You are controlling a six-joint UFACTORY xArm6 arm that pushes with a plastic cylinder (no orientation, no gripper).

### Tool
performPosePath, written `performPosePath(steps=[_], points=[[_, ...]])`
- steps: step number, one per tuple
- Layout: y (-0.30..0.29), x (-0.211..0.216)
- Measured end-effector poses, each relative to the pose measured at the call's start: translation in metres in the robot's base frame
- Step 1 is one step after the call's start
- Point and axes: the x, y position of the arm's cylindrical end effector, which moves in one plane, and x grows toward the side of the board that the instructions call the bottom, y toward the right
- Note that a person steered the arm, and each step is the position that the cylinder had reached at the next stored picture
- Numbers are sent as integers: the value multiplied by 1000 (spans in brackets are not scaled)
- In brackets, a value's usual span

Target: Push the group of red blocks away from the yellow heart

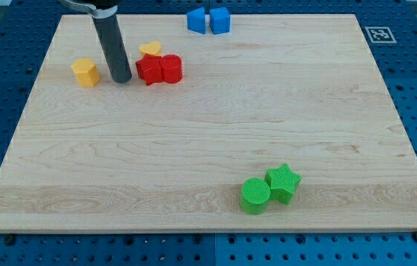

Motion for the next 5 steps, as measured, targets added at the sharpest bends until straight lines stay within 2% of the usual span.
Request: performPosePath(steps=[1,3,5], points=[[0,0],[-12,-30],[39,-25]])
